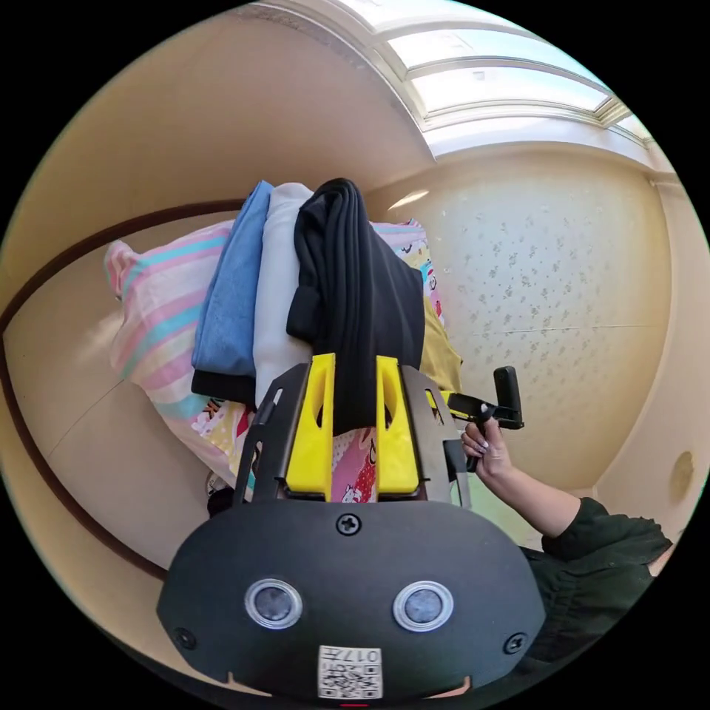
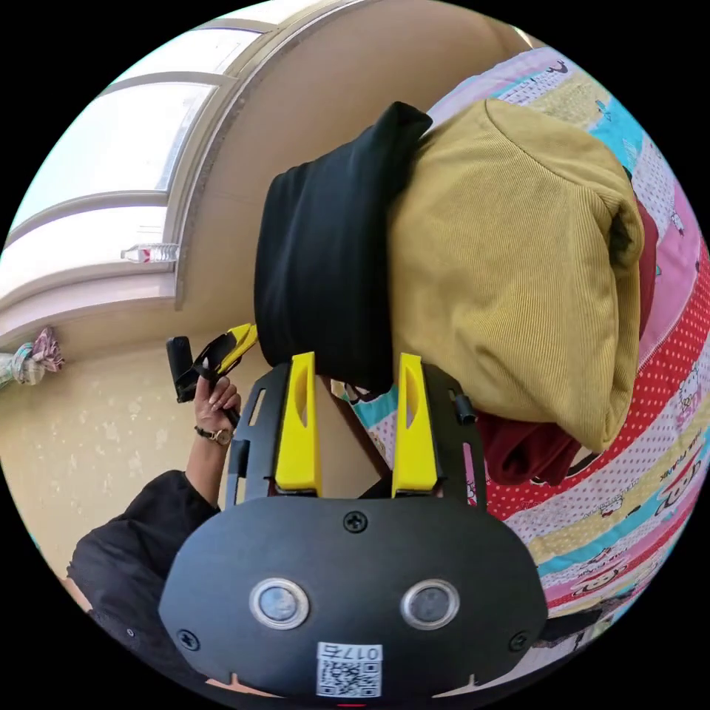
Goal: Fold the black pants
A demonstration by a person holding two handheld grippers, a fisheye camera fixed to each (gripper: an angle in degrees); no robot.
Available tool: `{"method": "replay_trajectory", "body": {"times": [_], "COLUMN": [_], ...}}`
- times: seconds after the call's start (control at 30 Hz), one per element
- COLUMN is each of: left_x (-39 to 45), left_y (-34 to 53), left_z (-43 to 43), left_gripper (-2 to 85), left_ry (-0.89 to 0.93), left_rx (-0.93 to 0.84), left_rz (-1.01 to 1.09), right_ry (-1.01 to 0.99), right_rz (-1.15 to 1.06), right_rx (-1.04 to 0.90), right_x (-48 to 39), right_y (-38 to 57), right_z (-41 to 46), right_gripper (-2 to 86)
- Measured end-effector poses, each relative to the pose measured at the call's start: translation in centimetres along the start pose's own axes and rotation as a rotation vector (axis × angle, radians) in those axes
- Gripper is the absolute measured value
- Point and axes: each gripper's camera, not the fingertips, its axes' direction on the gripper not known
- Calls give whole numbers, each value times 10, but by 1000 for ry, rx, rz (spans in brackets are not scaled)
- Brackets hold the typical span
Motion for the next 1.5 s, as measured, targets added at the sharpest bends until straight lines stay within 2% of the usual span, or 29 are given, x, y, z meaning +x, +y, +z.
{"method": "replay_trajectory", "body": {"times": [0.13,0.2,0.27,0.33,0.4,0.47,0.6,0.67,0.83,0.93,1.1,1.17,1.27,1.37,1.5], "left_x": [-2,-1,0,4,15,32,108,152,314,393,483,508,533,534,494], "left_y": [26,36,46,58,66,73,89,95,136,181,247,268,310,359,453], "left_z": [3,-3,-8,-17,-26,-36,-56,-58,-22,-6,32,50,81,131,249], "left_gripper": [77,74,64,51,47,44,42,41,41,41,41,41,41,41,41], "left_ry": [-19,-33,-62,-18,92,219,510,589,602,721,872,903,931,885,696], "left_rx": [-47,-45,-49,-94,-124,-157,-207,-223,-398,-483,-607,-641,-679,-770,-1016], "left_rz": [17,19,18,22,77,140,394,489,818,995,1119,1134,1176,1192,1119], "right_ry": [-119,-116,-123,-179,-401,-743,-1041,-1152,-1115,-1072,-892,-747,-560,-435,-405], "right_rz": [55,72,100,124,67,-28,-176,-254,-398,-543,-715,-765,-804,-762,-557], "right_rx": [-70,-74,-134,-152,-174,-152,24,204,512,713,931,1009,1051,995,880], "right_x": [15,16,17,20,20,18,23,32,25,12,-23,-50,-79,-83,-42], "right_y": [-17,-18,-21,-20,-16,-1,40,74,163,237,348,398,456,505,555], "right_z": [29,33,39,31,20,-7,-82,-144,-276,-357,-475,-527,-576,-596,-578], "right_gripper": [172,143,75,53,44,39,34,32,28,25,22,22,22,23,25]}}
